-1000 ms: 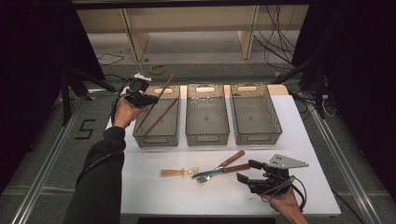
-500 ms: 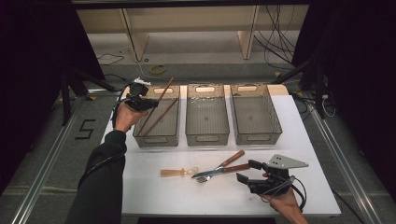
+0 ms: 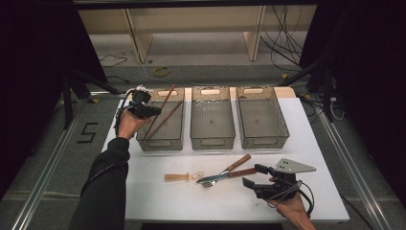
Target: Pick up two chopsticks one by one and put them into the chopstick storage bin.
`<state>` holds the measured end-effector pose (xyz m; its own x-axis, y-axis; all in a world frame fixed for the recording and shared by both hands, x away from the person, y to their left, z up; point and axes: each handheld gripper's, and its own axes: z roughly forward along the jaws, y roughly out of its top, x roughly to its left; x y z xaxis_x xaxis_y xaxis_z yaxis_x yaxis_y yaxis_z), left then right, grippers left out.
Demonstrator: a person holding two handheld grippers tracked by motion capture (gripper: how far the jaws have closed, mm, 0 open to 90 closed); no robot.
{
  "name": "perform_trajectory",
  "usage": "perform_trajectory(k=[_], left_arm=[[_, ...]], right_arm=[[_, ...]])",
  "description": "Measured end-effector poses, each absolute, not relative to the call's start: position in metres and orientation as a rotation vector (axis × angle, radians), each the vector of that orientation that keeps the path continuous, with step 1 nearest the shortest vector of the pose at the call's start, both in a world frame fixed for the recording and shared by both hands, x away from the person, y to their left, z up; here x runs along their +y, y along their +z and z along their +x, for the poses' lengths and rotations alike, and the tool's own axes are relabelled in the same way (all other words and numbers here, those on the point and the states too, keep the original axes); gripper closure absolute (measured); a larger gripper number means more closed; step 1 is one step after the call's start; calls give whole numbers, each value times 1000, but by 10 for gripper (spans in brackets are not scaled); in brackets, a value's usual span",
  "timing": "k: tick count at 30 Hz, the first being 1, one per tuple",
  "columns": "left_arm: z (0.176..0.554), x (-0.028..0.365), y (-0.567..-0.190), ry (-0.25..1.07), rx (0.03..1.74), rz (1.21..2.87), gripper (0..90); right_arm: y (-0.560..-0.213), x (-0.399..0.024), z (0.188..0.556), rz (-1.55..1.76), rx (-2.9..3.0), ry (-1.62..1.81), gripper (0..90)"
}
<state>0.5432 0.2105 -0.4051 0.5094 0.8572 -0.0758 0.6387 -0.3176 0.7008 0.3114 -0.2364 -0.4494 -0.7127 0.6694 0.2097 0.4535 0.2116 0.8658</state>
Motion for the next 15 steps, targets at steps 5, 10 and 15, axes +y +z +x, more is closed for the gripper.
perform_trajectory(k=[5, 10, 15], left_arm=[[541, 212, -404, 396, 1228, 2069, 748], [533, 214, -399, 374, 1230, 2057, 625], [516, 213, -392, 338, 1189, 2047, 521]], right_arm=[[-449, -236, 311, 1076, 2273, 1508, 271], [-449, -236, 311, 1076, 2272, 1508, 271], [-450, -236, 311, 1077, 2272, 1507, 271]])
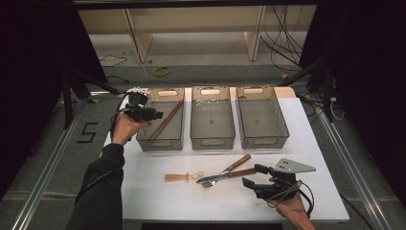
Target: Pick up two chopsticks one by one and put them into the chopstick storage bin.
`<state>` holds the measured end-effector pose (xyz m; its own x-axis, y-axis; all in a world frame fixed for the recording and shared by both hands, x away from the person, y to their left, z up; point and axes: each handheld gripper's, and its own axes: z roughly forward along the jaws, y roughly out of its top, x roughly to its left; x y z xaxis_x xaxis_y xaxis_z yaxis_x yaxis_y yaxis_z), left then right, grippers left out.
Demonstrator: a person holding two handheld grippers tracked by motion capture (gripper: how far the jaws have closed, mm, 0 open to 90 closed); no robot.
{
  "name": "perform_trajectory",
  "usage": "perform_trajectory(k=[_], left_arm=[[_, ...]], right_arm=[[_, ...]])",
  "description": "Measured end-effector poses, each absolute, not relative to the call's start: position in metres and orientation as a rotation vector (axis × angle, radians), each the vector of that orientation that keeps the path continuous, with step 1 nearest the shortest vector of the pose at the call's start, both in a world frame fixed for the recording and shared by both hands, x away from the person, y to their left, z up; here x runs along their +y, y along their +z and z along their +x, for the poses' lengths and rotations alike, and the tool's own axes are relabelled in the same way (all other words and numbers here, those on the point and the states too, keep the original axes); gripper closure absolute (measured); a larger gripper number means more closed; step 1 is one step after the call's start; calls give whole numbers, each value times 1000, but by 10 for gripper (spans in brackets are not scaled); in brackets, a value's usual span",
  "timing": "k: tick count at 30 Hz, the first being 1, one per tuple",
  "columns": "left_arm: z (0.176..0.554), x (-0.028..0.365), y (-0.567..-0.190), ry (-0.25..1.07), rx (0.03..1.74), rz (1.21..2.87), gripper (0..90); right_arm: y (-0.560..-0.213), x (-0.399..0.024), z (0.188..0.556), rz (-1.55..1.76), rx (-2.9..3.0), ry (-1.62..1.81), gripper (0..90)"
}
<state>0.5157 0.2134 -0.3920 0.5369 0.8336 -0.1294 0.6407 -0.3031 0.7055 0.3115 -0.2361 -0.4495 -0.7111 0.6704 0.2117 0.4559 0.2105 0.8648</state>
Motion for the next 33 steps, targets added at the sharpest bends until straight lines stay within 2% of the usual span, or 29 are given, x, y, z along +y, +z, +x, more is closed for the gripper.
perform_trajectory(k=[3, 12, 20, 33], left_arm=[[503, 214, -389, 311, 1161, 2035, 451], [473, 215, -386, 284, 1077, 1992, 362], [451, 210, -391, 276, 1001, 2034, 316], [437, 199, -397, 279, 950, 2151, 284]], right_arm=[[-449, -236, 312, 1077, 2271, 1508, 271], [-450, -236, 311, 1078, 2272, 1503, 271], [-449, -235, 311, 1073, 2276, 1502, 271], [-448, -235, 310, 1068, 2273, 1507, 272]])
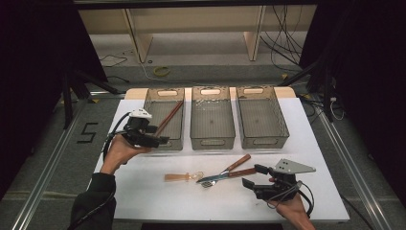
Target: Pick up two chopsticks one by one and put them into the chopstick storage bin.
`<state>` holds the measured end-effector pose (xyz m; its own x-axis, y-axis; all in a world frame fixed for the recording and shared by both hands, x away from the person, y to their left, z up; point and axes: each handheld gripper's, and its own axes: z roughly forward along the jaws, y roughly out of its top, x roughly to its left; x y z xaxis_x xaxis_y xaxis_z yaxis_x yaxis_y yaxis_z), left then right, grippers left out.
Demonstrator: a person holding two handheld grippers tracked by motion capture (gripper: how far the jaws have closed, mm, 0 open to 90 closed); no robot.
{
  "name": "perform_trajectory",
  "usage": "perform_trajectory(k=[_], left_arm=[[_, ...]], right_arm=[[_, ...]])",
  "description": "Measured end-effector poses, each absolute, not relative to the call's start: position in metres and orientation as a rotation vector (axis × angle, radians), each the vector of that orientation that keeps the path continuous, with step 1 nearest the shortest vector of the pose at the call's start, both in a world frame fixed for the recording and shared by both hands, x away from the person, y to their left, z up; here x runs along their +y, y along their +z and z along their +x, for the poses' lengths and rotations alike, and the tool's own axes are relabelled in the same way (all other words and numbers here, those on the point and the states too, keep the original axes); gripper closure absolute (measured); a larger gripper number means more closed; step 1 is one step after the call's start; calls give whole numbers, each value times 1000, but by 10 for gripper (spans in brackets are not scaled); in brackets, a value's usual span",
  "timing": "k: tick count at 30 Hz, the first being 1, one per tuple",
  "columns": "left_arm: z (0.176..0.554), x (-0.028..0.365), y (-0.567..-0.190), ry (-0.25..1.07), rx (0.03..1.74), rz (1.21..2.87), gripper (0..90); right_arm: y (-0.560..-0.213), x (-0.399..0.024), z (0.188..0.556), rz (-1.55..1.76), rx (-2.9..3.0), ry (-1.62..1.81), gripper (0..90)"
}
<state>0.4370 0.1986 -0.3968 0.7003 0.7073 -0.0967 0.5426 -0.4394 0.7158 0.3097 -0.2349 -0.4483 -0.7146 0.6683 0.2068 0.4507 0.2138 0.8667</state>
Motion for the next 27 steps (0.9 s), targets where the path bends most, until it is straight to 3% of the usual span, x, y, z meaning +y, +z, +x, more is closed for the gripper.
perform_trajectory(k=[11, 27], left_arm=[[423, 188, -414, 233, 880, 2294, 270], [408, 172, -421, 191, 806, 2371, 253]], right_arm=[[-448, -235, 310, 1067, 2273, 1507, 271], [-448, -240, 310, 1068, 2257, 1517, 271]])
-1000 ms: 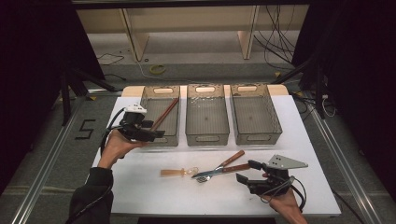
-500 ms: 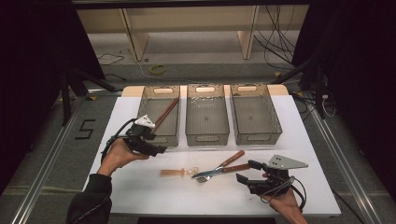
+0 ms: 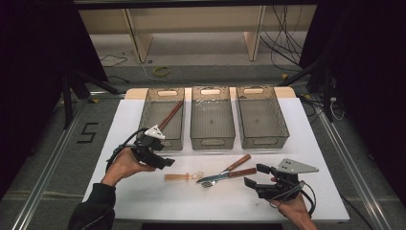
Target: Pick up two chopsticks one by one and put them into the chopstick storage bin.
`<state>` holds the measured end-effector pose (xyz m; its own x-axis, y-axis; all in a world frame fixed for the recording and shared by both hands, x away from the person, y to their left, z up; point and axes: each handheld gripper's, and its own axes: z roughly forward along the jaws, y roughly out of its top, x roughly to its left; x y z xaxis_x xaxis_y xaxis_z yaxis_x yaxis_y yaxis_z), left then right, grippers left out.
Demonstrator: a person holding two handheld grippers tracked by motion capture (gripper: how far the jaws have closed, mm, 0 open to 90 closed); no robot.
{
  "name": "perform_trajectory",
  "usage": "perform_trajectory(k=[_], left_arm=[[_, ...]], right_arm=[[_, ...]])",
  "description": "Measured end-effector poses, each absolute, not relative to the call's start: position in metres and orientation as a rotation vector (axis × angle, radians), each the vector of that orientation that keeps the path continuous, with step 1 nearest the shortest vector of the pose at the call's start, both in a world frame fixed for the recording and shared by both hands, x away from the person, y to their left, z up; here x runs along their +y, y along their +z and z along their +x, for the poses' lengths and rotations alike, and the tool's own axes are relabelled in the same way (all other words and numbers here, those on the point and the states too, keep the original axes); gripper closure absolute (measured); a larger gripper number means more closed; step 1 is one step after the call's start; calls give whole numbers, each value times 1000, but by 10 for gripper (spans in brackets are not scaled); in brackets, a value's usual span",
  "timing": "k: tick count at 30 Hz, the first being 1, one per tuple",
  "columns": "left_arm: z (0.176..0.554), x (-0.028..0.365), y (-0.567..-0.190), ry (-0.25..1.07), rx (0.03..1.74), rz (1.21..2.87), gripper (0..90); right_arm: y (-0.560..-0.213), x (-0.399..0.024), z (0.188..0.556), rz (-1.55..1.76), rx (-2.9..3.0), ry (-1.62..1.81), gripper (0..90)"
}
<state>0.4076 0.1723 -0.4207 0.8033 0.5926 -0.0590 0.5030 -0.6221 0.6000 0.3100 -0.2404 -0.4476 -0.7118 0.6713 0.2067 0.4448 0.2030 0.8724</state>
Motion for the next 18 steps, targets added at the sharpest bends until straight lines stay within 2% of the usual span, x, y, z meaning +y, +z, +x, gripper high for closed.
perform_trajectory(k=[18], left_arm=[[400, 157, -435, 134, 738, 2472, 242]], right_arm=[[-448, -240, 311, 1069, 2263, 1514, 271]])
